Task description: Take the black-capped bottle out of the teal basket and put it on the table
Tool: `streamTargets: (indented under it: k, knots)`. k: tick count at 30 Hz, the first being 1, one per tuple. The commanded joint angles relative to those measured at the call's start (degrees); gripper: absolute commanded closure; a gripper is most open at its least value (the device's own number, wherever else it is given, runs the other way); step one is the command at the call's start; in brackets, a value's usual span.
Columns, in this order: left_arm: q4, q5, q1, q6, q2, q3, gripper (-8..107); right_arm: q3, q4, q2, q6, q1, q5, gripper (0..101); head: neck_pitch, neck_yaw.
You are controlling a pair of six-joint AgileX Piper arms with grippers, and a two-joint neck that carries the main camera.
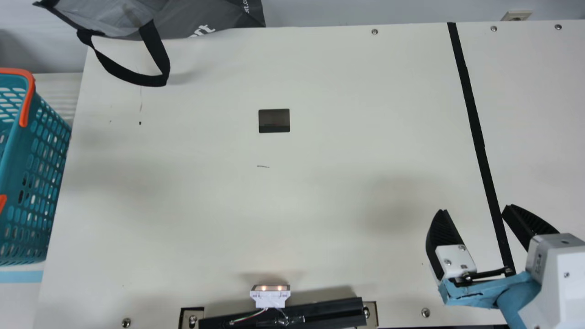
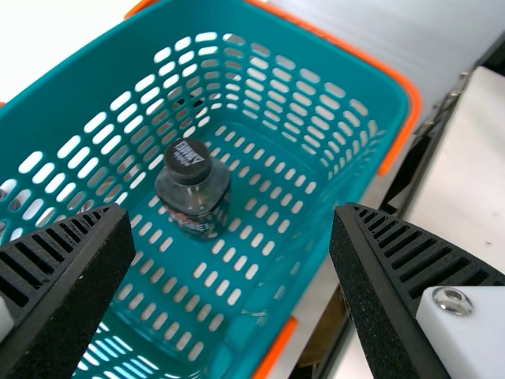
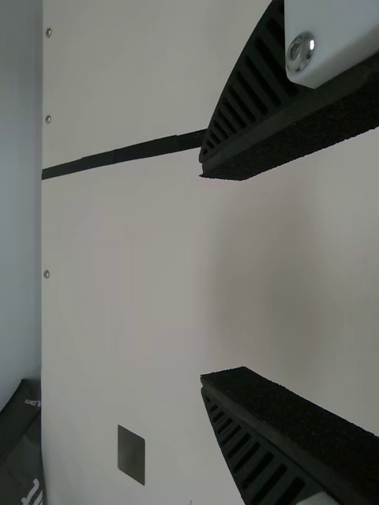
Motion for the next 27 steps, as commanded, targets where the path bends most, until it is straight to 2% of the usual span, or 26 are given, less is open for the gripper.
streamTargets:
  k: [1,14,22,27]
  knots:
    - [-3.12,0.61,1.98,4.61,1.67,-0.59,-8,0.00,0.00,0.00,0.00,0.00,0.00,10,-0.21,0.47]
    - [-14.47,3.34,10.21,21.18,9.72,-4.18,-8,0.00,0.00,0.00,0.00,0.00,0.00,10,-0.21,0.47]
    - [-19.04,5.22,12.48,28.56,15.23,-6.30,-8,0.00,0.00,0.00,0.00,0.00,0.00,10,-0.21,0.47]
    - [-20.04,4.41,12.26,31.77,18.57,-7.66,-8,0.00,0.00,0.00,0.00,0.00,0.00,10,-0.21,0.47]
